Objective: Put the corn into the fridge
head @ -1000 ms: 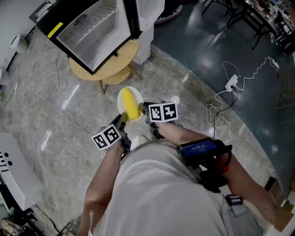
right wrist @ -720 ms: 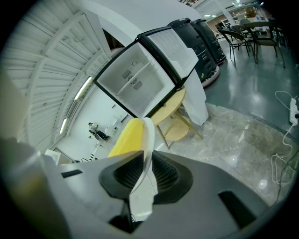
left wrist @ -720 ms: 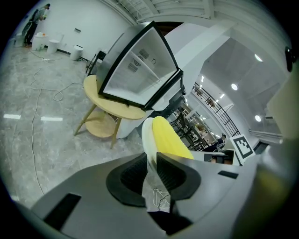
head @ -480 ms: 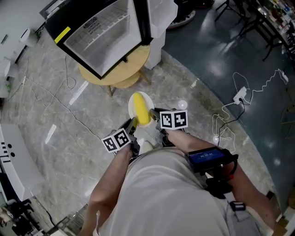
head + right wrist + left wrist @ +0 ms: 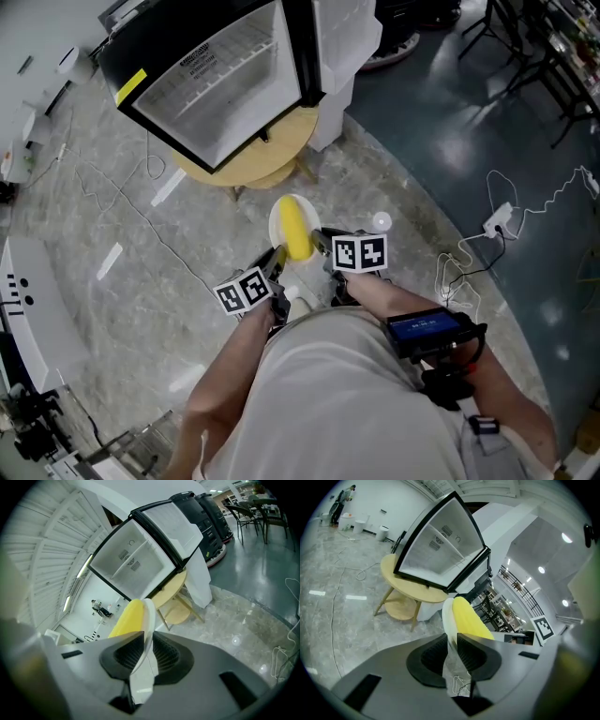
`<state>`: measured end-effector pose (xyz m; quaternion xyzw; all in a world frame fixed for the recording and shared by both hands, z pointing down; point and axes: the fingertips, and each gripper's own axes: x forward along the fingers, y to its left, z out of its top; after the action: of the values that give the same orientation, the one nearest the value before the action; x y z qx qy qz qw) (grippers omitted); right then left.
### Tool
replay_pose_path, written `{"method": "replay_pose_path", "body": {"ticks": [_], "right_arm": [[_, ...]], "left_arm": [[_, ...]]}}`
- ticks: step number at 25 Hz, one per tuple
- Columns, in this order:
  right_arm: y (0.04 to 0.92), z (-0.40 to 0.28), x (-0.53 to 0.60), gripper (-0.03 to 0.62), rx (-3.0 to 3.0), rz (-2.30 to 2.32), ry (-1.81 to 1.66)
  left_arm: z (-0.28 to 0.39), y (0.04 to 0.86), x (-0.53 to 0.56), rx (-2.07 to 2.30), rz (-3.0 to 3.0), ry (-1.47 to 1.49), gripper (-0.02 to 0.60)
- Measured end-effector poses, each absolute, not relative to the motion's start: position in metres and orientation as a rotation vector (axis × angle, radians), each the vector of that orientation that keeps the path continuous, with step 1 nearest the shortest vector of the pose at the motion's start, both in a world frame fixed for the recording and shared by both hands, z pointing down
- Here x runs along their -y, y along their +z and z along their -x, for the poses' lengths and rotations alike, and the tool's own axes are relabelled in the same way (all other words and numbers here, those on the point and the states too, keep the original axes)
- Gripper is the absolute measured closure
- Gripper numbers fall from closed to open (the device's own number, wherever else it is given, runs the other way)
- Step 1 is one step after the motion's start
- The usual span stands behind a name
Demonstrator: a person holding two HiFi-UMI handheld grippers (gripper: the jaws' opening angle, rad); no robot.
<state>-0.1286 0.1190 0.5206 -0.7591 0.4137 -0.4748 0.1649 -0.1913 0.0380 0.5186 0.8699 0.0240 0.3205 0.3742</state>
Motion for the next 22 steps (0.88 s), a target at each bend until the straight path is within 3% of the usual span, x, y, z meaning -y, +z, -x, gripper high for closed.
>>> {"method": "replay_pose_path", "body": {"ticks": [22], "right_arm": [[0.503, 0.033, -0.127, 0.537, -1.381, 2.137, -1.330]], "left_arm": [[0.105, 0.503, -0.054, 0.072, -2.225, 0.710, 0.511]]}}
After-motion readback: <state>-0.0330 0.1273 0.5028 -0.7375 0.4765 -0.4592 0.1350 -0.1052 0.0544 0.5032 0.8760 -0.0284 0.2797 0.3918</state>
